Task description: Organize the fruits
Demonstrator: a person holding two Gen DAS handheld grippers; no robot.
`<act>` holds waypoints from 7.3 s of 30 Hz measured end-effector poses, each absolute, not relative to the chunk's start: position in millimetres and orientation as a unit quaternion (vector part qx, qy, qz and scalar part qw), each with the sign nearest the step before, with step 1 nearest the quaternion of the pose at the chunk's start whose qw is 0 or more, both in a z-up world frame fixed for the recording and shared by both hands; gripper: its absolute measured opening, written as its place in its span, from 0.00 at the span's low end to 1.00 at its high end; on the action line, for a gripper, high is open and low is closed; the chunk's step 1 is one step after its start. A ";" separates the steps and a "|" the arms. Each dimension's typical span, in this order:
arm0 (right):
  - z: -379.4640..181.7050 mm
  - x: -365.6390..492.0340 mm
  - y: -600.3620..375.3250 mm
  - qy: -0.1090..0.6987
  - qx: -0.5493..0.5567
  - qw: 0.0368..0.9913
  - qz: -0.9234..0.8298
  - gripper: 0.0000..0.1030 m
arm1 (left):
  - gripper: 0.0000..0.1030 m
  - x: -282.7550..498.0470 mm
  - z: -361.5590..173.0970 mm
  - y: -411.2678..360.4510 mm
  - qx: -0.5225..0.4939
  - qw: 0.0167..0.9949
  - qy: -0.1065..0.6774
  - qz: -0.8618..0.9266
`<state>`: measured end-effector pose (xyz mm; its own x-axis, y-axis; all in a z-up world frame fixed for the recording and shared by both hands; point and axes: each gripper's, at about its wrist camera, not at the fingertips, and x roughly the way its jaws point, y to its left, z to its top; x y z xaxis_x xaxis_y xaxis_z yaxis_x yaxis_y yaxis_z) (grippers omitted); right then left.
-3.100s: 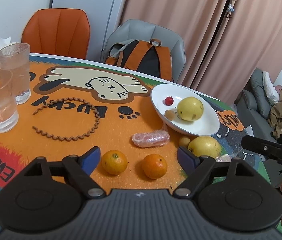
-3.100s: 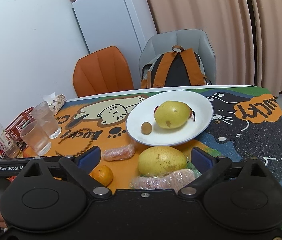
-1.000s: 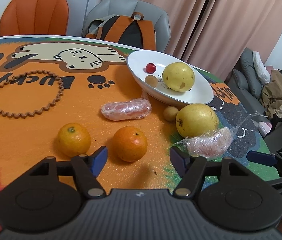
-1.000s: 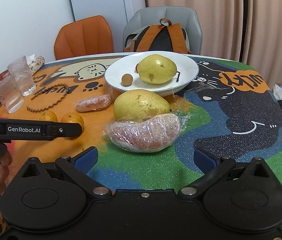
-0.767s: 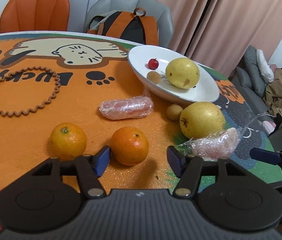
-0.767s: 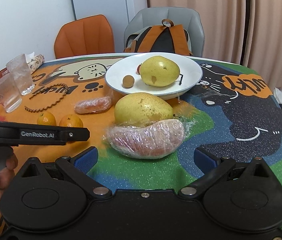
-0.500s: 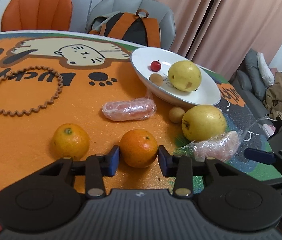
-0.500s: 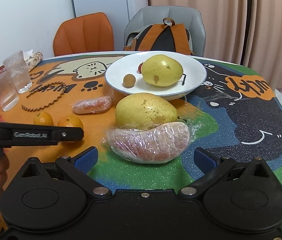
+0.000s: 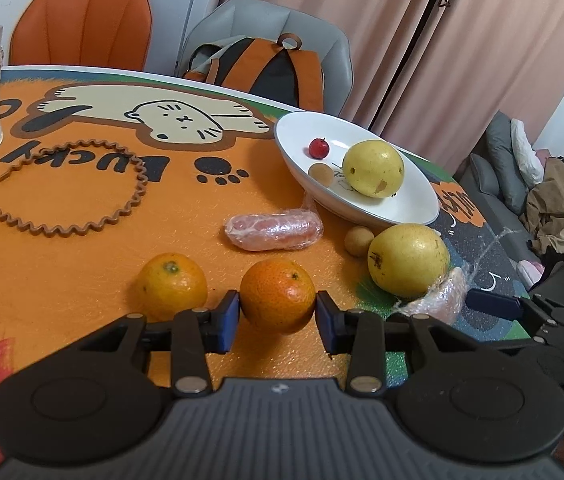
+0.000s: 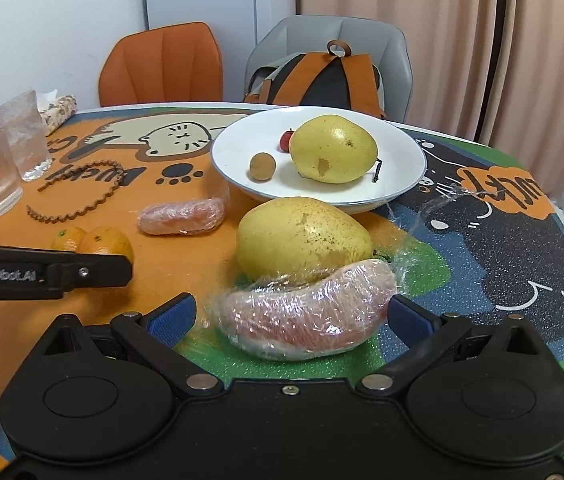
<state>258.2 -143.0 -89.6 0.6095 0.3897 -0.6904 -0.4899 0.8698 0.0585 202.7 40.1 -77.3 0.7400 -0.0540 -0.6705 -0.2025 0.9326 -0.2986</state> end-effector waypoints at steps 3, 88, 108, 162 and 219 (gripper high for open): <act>-93.5 259.6 -138.3 0.366 -0.079 0.896 0.237 1.00 | 0.38 201.7 -78.2 41.7 -0.180 0.915 0.359 0.040; -38.4 349.7 -163.6 0.282 -0.078 0.909 0.298 0.90 | 0.38 256.4 -36.3 28.4 -0.147 0.937 0.314 0.032; -40.8 350.3 -183.0 0.276 -0.051 0.916 0.287 1.00 | 0.38 286.3 -43.6 24.3 -0.151 0.933 0.326 0.024; -30.7 286.7 -205.9 0.302 -0.001 0.907 0.295 1.00 | 0.80 237.2 -26.9 29.1 -0.163 0.926 0.335 0.066; -13.6 225.7 -216.7 0.351 0.067 0.884 0.303 1.00 | 0.94 132.9 -7.6 77.0 -0.180 0.921 0.325 0.117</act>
